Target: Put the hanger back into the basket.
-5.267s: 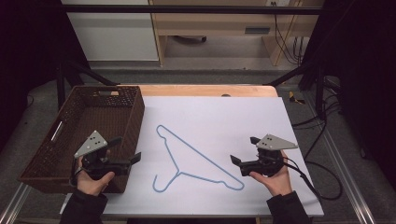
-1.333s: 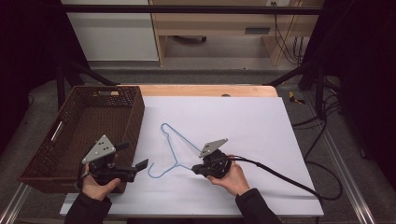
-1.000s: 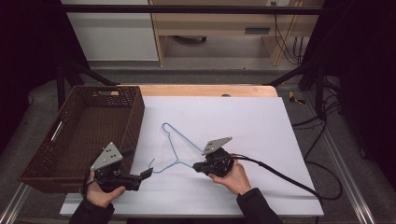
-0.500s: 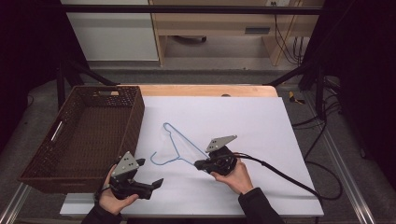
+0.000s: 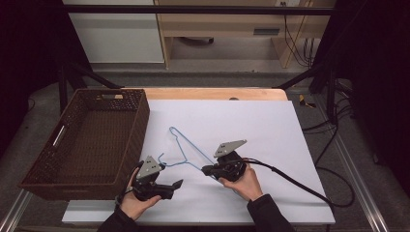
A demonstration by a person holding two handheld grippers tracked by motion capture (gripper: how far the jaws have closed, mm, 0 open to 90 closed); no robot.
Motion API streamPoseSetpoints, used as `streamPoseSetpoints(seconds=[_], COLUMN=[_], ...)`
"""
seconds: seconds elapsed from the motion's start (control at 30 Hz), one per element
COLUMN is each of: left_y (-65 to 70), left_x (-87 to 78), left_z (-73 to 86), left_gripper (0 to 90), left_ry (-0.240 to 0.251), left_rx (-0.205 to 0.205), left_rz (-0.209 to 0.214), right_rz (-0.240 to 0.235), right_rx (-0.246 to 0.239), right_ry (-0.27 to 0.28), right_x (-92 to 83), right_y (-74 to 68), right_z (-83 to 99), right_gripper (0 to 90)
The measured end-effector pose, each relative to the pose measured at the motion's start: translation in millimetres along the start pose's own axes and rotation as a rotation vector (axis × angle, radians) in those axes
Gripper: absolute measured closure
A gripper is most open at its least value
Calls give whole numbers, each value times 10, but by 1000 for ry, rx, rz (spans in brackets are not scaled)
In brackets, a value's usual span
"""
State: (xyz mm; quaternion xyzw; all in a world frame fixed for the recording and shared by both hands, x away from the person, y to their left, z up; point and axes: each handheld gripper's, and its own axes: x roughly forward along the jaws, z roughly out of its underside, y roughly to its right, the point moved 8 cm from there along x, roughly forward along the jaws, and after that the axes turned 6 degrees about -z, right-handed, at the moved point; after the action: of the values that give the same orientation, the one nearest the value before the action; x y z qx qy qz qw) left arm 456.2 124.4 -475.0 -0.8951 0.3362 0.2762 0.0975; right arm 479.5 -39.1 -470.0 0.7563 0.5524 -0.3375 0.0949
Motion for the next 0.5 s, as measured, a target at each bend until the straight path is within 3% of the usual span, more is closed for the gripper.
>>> streamPoseSetpoints(seconds=[0.13, 0.5], left_y=[-37, -32], left_x=[52, 82], left_z=[-73, -179], left_gripper=[247, 516], left_ry=[24, 69], left_rx=[0, -5], left_rz=[-17, -9], right_rz=[0, 6], right_rx=[2, -2], right_ry=[1, -1], right_x=[-1, 0], right_y=[-5, -4], right_z=[0, 9], right_gripper=[876, 875])
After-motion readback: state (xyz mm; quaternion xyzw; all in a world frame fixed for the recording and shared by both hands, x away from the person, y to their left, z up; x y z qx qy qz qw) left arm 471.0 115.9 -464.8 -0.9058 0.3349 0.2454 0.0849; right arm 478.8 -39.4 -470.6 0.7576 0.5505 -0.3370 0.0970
